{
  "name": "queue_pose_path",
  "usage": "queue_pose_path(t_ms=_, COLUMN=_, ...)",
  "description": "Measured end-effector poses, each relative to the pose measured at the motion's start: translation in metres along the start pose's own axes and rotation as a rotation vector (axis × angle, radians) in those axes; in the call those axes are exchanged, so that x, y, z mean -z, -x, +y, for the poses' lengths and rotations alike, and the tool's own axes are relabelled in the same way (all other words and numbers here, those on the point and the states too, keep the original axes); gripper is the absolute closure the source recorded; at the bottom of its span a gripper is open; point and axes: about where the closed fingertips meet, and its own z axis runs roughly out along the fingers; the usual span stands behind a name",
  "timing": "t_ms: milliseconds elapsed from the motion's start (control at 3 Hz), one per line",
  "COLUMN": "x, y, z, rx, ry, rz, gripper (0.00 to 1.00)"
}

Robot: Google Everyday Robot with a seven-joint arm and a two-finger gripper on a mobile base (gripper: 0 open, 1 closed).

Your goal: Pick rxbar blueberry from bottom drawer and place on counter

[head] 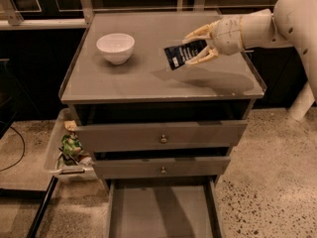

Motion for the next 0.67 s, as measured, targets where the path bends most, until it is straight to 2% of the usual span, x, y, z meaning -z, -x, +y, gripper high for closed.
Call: queue_pose_path(t_ms=667, x=-0.001, y=-0.045, z=0.022, rx=-0.081, ry=0.055, rz=0.087, gripper=1.0)
